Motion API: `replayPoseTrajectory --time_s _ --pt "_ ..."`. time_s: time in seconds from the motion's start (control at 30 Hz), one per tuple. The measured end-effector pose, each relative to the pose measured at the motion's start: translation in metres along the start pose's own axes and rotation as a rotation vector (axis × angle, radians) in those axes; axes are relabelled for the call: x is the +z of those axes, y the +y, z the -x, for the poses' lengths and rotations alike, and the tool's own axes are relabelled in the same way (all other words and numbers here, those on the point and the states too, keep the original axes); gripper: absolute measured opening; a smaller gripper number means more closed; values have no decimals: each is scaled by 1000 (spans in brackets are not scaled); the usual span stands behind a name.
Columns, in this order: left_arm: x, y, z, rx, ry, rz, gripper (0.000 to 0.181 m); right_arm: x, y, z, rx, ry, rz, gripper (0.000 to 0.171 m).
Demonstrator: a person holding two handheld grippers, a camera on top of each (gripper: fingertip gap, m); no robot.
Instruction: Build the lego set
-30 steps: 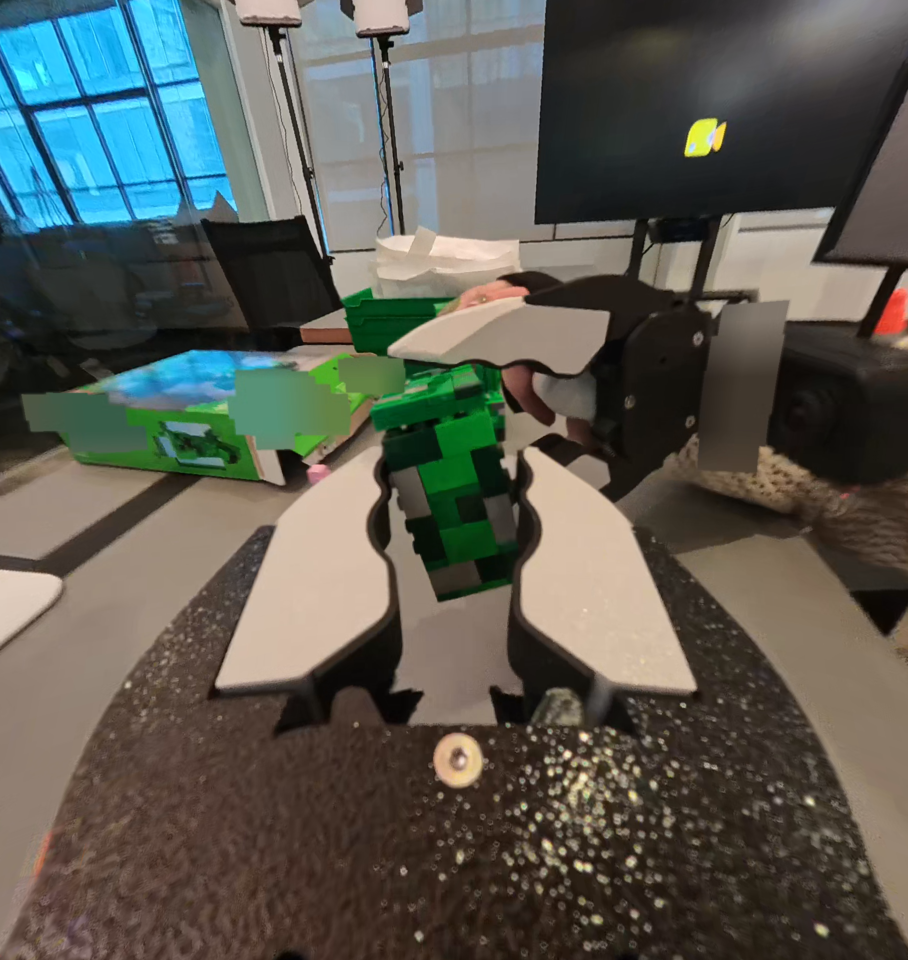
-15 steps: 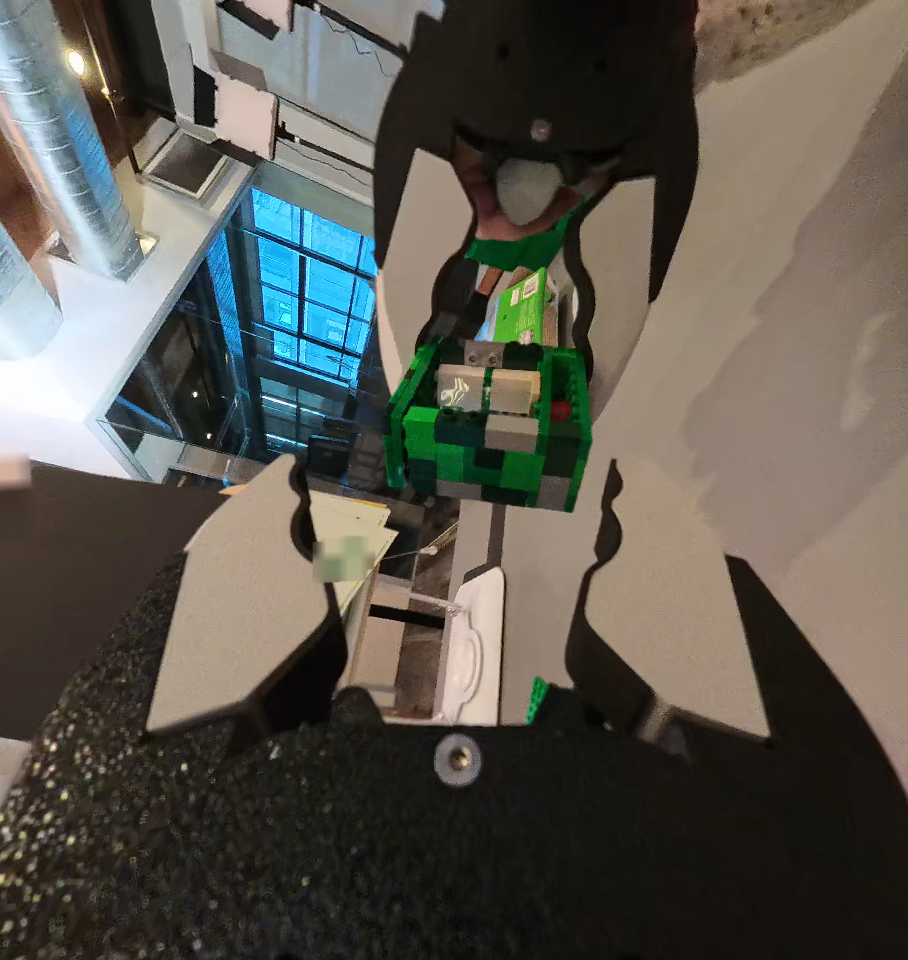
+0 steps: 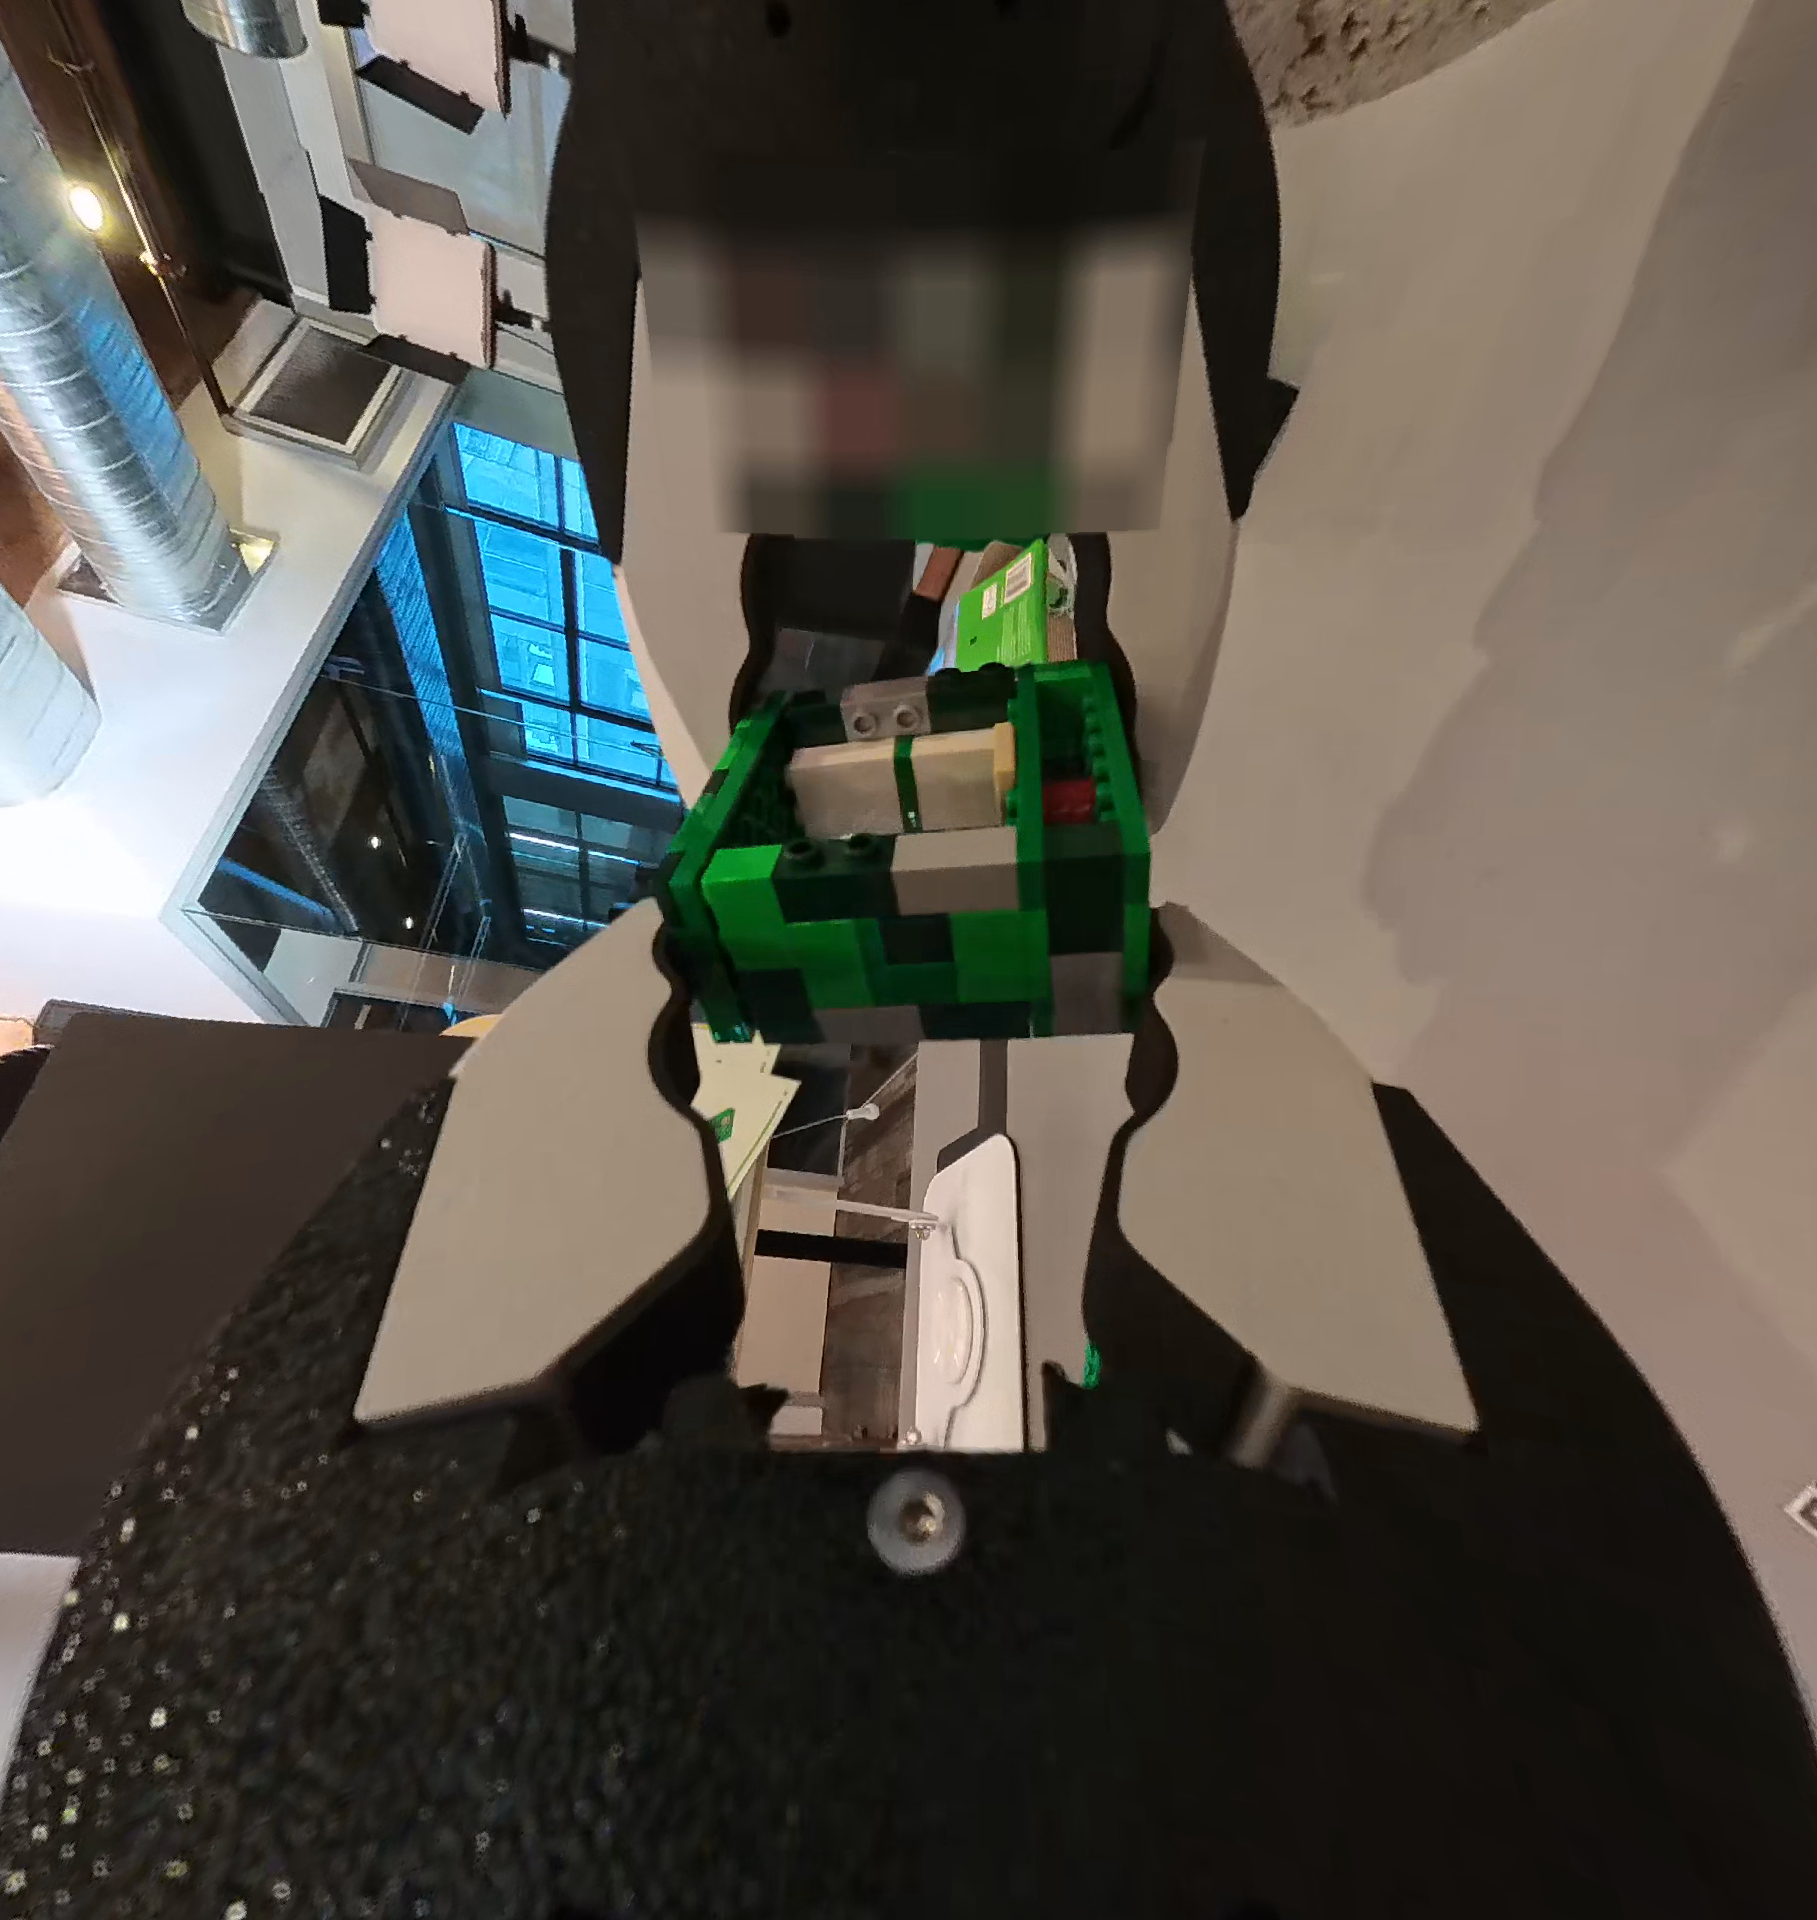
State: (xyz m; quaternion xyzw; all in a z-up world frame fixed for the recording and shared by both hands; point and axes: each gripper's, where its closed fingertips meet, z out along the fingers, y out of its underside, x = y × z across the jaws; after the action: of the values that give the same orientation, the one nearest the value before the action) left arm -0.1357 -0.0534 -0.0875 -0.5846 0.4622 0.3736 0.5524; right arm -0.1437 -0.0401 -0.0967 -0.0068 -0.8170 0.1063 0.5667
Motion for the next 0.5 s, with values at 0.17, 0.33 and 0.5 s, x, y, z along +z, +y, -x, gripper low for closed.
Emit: replayPoseTrajectory --time_s 0.17,0.33,0.5 --pt "0 -4 0 -12 -5 -29 80 -3 0 -1 -16 5 14 80" --pt "0 -6 2 3 -25 -39 80 -7 -1 -3 -36 18 19 80" --pt "1 -7 3 12 -30 -17 80 -6 1 -4 -42 29 23 80"
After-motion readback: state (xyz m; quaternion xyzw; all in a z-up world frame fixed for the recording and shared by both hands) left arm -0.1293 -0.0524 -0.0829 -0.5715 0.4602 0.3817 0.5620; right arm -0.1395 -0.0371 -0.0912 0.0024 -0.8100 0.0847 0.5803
